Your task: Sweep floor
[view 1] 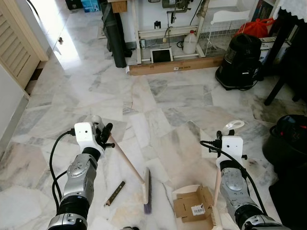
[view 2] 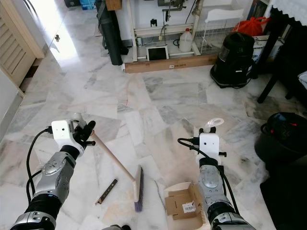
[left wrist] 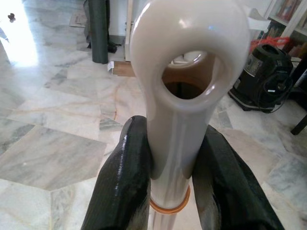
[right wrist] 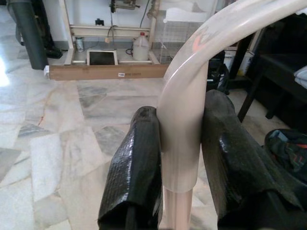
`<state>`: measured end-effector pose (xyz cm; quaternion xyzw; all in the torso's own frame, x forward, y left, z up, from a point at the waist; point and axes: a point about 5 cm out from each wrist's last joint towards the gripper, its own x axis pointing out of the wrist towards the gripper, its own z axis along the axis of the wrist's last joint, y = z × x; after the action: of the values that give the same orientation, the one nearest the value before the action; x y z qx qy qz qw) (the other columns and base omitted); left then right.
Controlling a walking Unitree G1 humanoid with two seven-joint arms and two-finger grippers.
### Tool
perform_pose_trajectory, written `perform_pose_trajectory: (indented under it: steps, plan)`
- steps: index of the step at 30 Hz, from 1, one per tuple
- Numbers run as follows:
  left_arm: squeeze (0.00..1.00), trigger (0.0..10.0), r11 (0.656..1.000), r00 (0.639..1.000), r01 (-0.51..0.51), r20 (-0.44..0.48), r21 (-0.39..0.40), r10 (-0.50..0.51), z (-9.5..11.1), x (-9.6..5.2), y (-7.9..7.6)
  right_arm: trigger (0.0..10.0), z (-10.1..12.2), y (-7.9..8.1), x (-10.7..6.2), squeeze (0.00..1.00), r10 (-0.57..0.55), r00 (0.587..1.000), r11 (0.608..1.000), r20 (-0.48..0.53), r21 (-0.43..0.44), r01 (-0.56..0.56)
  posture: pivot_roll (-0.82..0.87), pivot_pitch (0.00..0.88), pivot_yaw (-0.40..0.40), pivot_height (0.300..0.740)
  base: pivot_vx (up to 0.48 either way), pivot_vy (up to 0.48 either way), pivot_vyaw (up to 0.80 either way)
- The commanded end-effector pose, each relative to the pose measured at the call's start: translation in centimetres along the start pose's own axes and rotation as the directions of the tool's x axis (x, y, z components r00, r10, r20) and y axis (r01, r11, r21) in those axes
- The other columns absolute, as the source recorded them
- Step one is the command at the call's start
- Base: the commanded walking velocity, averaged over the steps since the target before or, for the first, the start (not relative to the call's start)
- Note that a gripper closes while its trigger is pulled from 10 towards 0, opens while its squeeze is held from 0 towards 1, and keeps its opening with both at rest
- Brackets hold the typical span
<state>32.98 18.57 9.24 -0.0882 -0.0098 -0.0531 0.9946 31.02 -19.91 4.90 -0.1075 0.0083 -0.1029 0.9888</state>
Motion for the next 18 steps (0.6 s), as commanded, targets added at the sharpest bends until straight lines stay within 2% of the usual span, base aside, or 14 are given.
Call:
perform_pose_trajectory:
  steps: [1, 6, 9, 13, 18]
  plan:
    - [0.0, 10.0, 1.0, 1.0, -0.019, 0.006, 0.013, 0.019, -0.1, -0.2, 0.4, 10.0, 0.4, 0.4, 0.1, 0.0, 0.013, 1.0, 0.999, 0.019, 0.033, -0.013, 0.07, 0.048, 0.067, 0.74, 0.0, 0.0, 0.0]
    - [0.0, 10.0, 0.995, 0.995, -0.08, 0.071, 0.065, 0.076, 0.6, -0.5, 0.7, 10.0, 1.3, 0.0, 0.6, 0.0, -0.042, 0.998, 0.983, 0.05, 0.179, 0.032, 0.07, 0.046, 0.067, 0.74, 0.0, 0.0, 0.0]
    - [0.0, 10.0, 0.99, 0.99, -0.103, 0.109, 0.091, 0.093, 1.2, -0.5, 0.7, 10.0, 2.0, -0.6, 0.9, 0.0, -0.085, 0.993, 0.972, 0.077, 0.225, 0.066, 0.06, 0.044, 0.067, 0.74, 0.0, 0.0, 0.0]
    - [0.0, 10.0, 0.99, 0.984, -0.088, 0.163, 0.112, 0.069, 2.3, -0.3, 0.0, 10.0, 3.1, -0.9, 1.2, 0.0, -0.105, 0.984, 0.968, 0.142, 0.243, 0.068, 0.06, 0.038, 0.066, 0.74, 0.0, 0.0, 0.0]
    - [0.0, 10.0, 0.977, 0.981, -0.051, 0.193, 0.207, 0.01, 2.7, -0.4, -1.0, 10.0, 4.1, -1.5, 1.4, 0.0, -0.125, 0.973, 0.959, 0.193, 0.275, 0.069, 0.05, 0.028, 0.06, 0.74, 0.0, 0.0, 0.0]
